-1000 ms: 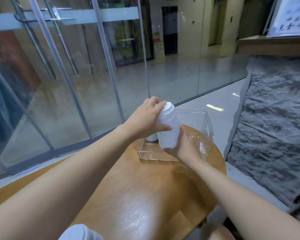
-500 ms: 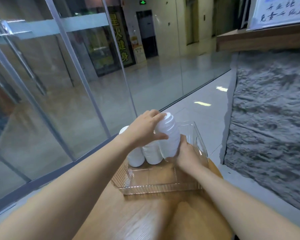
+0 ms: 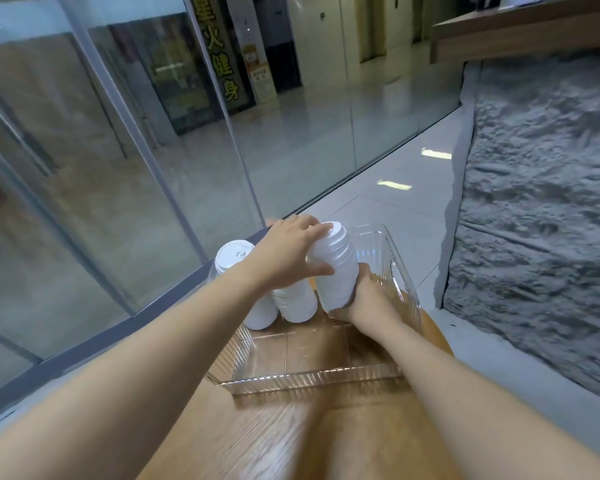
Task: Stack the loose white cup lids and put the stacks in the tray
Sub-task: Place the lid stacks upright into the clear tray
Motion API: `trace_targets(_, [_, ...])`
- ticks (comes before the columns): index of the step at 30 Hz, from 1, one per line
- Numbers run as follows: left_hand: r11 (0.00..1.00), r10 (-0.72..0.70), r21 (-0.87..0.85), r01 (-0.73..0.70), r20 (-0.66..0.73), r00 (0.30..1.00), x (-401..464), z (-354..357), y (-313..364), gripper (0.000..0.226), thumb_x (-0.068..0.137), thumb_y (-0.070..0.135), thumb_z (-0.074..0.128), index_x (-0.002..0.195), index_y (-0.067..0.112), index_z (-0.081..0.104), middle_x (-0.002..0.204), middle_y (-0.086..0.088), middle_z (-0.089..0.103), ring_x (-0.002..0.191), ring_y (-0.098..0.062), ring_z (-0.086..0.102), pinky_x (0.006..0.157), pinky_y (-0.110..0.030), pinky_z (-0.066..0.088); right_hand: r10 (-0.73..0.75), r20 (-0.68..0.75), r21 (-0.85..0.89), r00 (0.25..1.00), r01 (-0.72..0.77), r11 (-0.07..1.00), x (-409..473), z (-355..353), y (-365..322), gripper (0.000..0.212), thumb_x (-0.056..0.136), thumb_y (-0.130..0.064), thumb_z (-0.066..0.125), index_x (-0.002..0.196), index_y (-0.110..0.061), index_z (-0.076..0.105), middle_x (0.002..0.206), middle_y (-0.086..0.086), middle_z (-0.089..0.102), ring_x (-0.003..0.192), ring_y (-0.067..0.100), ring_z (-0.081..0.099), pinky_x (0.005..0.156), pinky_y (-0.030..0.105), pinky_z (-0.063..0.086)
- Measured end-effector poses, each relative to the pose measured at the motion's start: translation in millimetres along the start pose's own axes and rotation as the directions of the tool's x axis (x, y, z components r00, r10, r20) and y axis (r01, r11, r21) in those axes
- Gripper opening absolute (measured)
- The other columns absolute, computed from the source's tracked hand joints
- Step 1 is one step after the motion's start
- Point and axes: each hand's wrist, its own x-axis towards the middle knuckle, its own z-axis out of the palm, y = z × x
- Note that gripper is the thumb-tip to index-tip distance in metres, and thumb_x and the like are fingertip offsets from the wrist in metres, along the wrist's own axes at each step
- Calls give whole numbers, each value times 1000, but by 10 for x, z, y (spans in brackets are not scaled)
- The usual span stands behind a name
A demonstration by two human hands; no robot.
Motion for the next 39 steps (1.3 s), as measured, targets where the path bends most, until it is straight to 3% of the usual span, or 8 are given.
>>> trace_targets(9, [999,25,38,-25,10,1000,-17,186,-135,74,88,57,72,151,26,47,146,-2,51,131,-27,45,109,-39,29,9,27,-27,1000,-9,1000,115,149,107,98,65,-27,91,142,-27,30,106,-4,66,98,25,65,80,42,56])
trace_targets(14, [998,38,45,-39,5,999,-23,255,-155,75,88,56,72,152,27,47,146,-1,51,130,-27,46,109,-38,28,38,6,-113,999,-37,993,138,185,113,92,59,-38,89,133,-35,36,110,-3,64,98,28,64,79,44,57])
trace_targets(17, [999,30,36,-30,0,1000,-14,311,-131,74,89,55,72,152,27,47,145,-2,51,129,-27,48,110,-39,29,57,1,-132,998,-56,990,145,199,118,97,55,-43,90,136,-34,38,124,2,58,109,32,61,79,41,53])
trace_targets(22, [1000,14,-4,-14,-16,1000,-15,340,-123,72,87,54,75,148,24,50,145,1,54,126,-26,53,105,-38,32,42,-51,-194,998,-51,980,175,230,146,101,42,-56,86,132,-30,46,124,2,58,125,30,50,93,46,52])
trace_targets(26, [1000,5,-21,-6,-11,1000,-44,330,-124,71,86,51,77,145,22,53,147,1,55,124,-27,56,104,-37,34,36,-40,-212,999,-43,976,167,215,140,94,54,-54,90,132,-24,48,130,3,55,129,32,46,99,47,48])
trace_targets(31, [998,20,58,-20,-4,1000,-74,262,-77,69,92,46,73,150,18,49,159,-6,43,141,-30,42,115,-42,29,9,-49,-204,999,-18,979,118,149,119,99,63,-56,89,141,-19,41,143,6,48,137,33,42,108,48,42])
trace_targets(37, [988,25,154,-26,9,1000,-102,66,2,62,95,44,70,148,19,51,155,-5,48,140,-28,43,113,-39,26,12,-95,-102,995,-22,995,40,1,-22,116,64,-50,92,153,-21,24,152,7,38,139,32,41,107,53,43])
trace_targets(39, [984,13,179,-18,27,1000,-141,-47,19,63,96,45,67,151,21,48,157,-4,45,141,-27,41,114,-37,22,-8,-85,-137,996,-4,990,-26,-56,-81,123,63,-54,92,157,-21,18,154,8,36,141,32,39,109,51,41])
